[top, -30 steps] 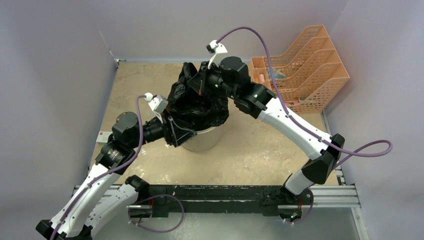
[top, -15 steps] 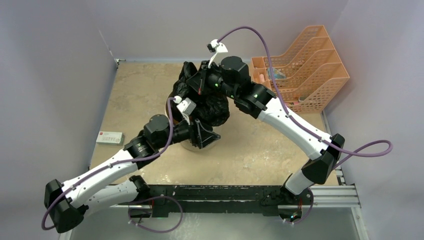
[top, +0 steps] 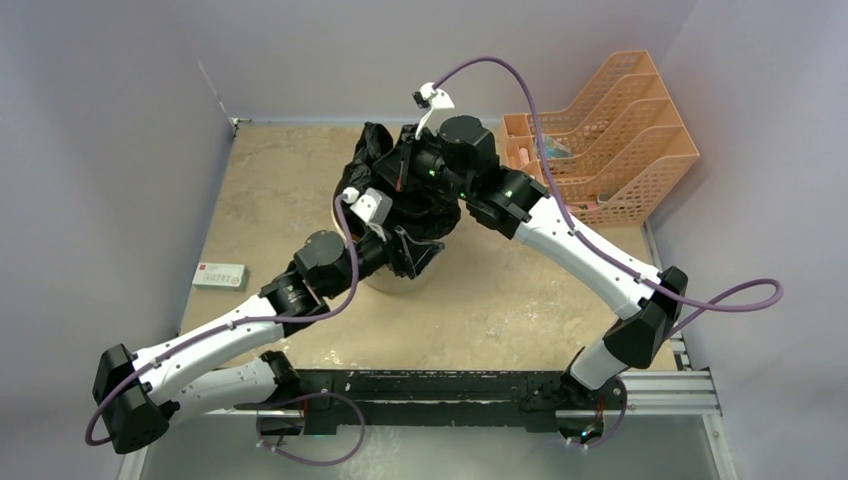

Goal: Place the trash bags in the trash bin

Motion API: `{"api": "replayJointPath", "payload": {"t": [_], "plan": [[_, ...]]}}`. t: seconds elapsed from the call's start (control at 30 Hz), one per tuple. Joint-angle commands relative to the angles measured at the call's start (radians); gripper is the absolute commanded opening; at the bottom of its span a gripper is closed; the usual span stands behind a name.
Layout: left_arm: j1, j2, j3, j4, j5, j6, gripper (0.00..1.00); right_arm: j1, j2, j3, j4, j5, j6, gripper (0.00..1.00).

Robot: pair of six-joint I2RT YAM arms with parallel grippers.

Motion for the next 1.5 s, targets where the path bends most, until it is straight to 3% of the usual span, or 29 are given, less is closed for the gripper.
{"api": "replayJointPath", "payload": {"t": [0.0, 0.37, 0.67, 0.87, 1.03, 1.17, 1.3, 1.47], "plan": [[-0.005, -0.015, 0.064, 0.054, -0.057, 0.045, 0.60, 0.004, -0.051, -0.006, 0.047, 0.010, 0.002, 0.00], [0.011, 0.068, 0.170, -0.224, -0.442, 0.197, 0.54, 0.004, -0.058, 0.026, 0.066, -0.016, 0.012, 0.00], [0.146, 0.008, 0.149, -0.337, -0.466, 0.199, 0.50, 0.003, -0.074, 0.027, 0.078, -0.020, 0.019, 0.00], [0.172, 0.032, 0.185, -0.427, -0.495, 0.221, 0.47, 0.003, -0.069, 0.016, 0.087, -0.018, 0.024, 0.00], [0.172, 0.033, 0.190, -0.406, -0.287, 0.250, 0.46, 0.004, -0.055, -0.019, 0.078, -0.008, 0.018, 0.00], [0.173, 0.032, 0.230, -0.479, -0.140, 0.222, 0.44, 0.002, -0.054, -0.089, 0.067, 0.024, 0.002, 0.00], [0.173, -0.020, 0.245, -0.534, -0.040, 0.200, 0.53, 0.004, -0.050, -0.141, 0.050, 0.011, -0.030, 0.00], [0.173, -0.050, 0.288, -0.657, 0.035, 0.173, 0.57, 0.003, -0.015, -0.171, 0.023, 0.010, -0.065, 0.00]]}}
